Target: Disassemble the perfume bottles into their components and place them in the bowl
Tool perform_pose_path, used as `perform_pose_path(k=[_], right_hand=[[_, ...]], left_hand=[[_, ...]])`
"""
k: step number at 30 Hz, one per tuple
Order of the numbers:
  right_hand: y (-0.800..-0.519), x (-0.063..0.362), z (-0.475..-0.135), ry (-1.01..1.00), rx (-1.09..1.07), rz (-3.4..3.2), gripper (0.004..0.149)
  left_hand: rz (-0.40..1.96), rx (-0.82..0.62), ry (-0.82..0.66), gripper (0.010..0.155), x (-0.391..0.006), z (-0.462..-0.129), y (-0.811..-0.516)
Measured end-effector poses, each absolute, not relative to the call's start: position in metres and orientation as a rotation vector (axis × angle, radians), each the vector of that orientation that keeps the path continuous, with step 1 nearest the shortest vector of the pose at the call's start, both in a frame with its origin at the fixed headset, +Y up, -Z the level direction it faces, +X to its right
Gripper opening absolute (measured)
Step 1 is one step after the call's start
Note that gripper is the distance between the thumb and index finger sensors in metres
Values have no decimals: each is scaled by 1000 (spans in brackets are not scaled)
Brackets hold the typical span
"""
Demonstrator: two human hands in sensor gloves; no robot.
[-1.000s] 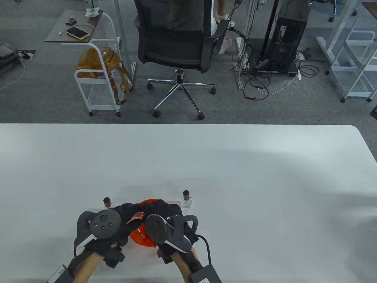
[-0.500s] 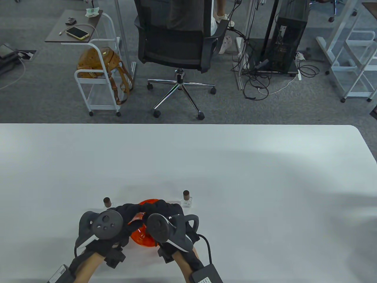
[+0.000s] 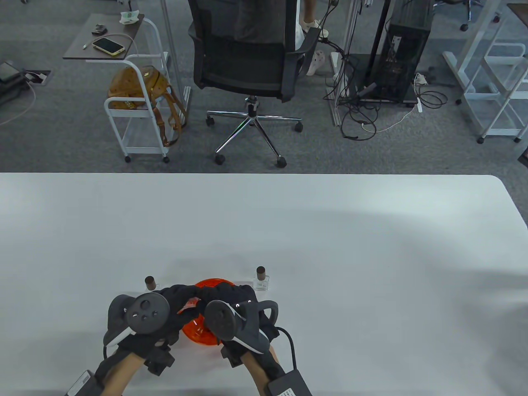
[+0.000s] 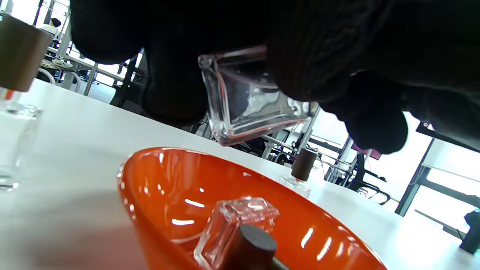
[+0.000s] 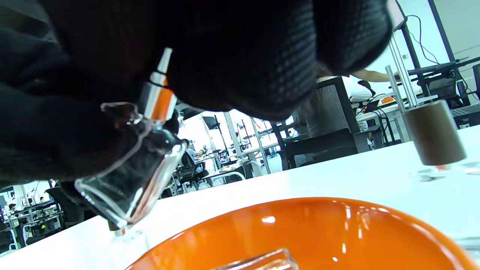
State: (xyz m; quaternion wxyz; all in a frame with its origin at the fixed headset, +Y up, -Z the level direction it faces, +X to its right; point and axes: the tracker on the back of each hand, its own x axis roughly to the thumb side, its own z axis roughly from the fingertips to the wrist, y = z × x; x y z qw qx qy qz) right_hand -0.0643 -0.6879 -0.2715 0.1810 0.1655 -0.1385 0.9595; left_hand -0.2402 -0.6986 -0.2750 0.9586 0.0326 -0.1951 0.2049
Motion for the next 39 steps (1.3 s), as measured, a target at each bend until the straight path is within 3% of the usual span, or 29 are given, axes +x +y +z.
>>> perform_pose_path(k=[3,8,13,18,22,27,30,36,39], right_hand=[[-688,-65,-272,-358,482,2718,50],[-689,-65,-272,-394,463,2708,43],[-687,-66,-271,-371,482,2719,51],[-686,-64,-271,-407,465,2710,41],[-686,-63,-272,-353,480,2707,49],[-686,-62,-274,-367,463,2694,41],[-685,-60,-274,-325,476,2688,50],[-683,-58,-274,-349,453,2672,42],[-682,-58,-273,-324,469,2674,49]], left_hand=[[406,85,-390,53,-238,-275,-697],[425,65,-388,53,-241,-276,-698],[432,96,-384,53,-240,-276,-696],[421,71,-395,53,-240,-275,-697],[414,95,-390,53,-237,-275,-696],[420,73,-398,53,-238,-275,-697],[417,100,-386,53,-237,-276,-695],[430,85,-400,53,-238,-275,-696],[424,102,-386,53,-237,-275,-694]])
